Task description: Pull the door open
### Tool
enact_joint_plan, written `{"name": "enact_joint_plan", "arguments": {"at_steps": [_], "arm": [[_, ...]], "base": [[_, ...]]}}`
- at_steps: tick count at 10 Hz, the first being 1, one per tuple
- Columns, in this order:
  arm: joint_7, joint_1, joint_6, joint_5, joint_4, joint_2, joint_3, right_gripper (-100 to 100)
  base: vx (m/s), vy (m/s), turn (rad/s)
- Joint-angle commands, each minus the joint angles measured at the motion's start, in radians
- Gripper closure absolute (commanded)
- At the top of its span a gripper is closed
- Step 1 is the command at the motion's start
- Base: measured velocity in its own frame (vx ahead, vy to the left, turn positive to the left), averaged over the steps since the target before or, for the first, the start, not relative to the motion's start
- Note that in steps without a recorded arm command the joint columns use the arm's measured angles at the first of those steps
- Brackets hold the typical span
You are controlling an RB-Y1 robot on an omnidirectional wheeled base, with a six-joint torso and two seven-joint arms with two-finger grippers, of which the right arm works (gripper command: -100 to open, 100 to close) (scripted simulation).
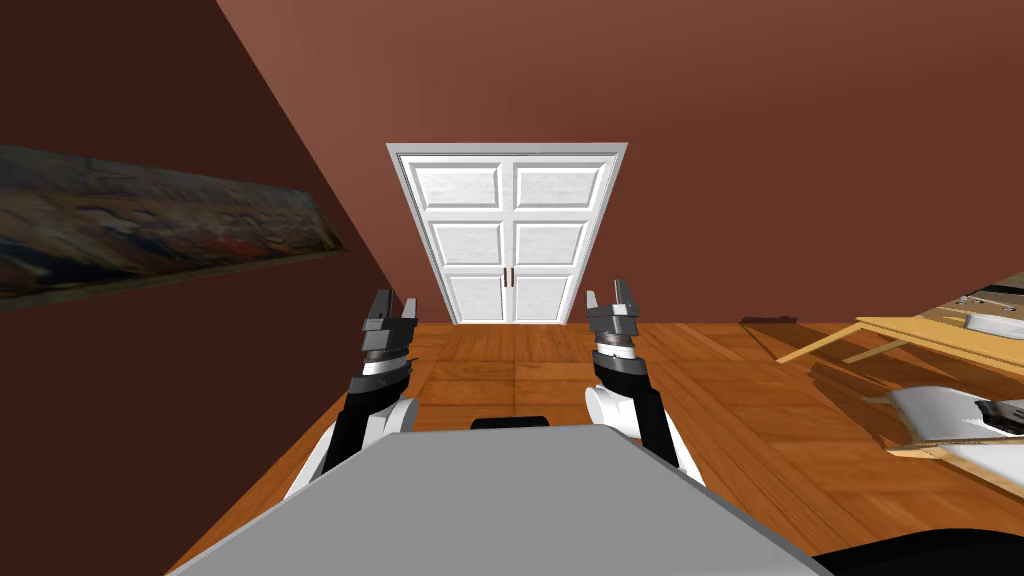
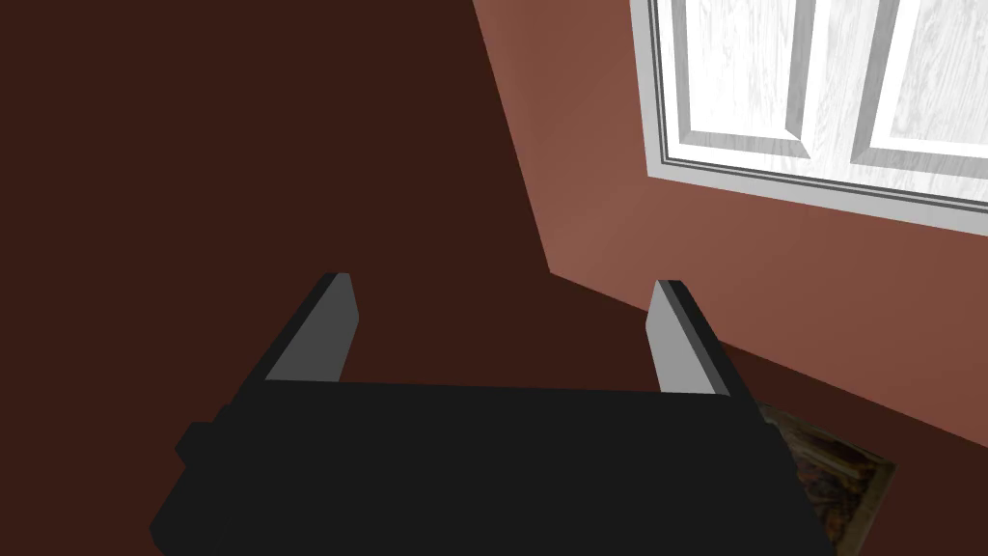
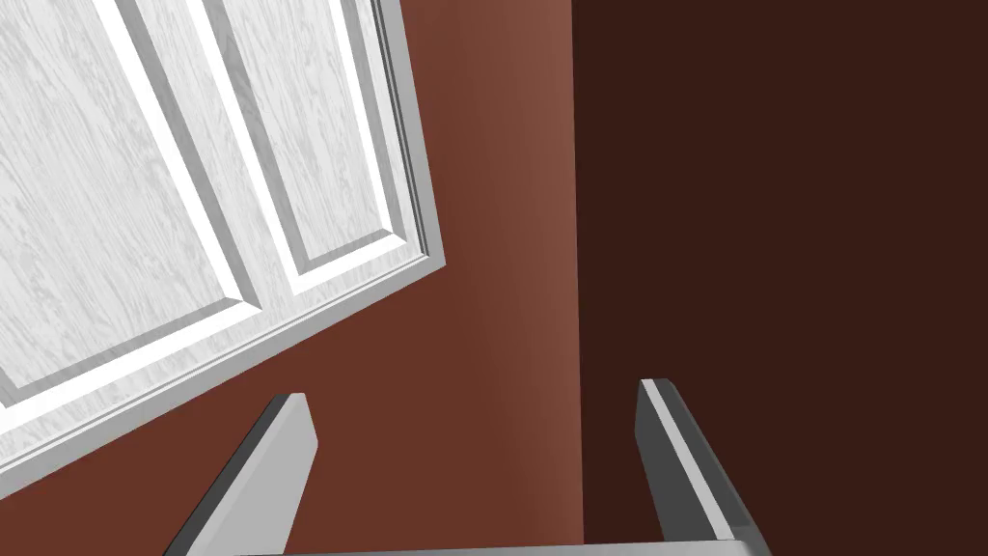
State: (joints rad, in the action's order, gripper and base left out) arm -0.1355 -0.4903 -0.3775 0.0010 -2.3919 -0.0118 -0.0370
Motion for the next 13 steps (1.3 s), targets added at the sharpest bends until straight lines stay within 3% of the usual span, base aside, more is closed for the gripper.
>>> {"name": "enact_joint_plan", "arguments": {"at_steps": [1,13], "arm": [[-0.022,0.002,-0.008,-0.007,0.022,0.008,-0.001,-100],[-0.256,0.021,-0.087,-0.082,0.248,0.075,-0.012,-100]], "base": [[0.179,-0.005,0.035],[0.149,0.037,0.029]]}}
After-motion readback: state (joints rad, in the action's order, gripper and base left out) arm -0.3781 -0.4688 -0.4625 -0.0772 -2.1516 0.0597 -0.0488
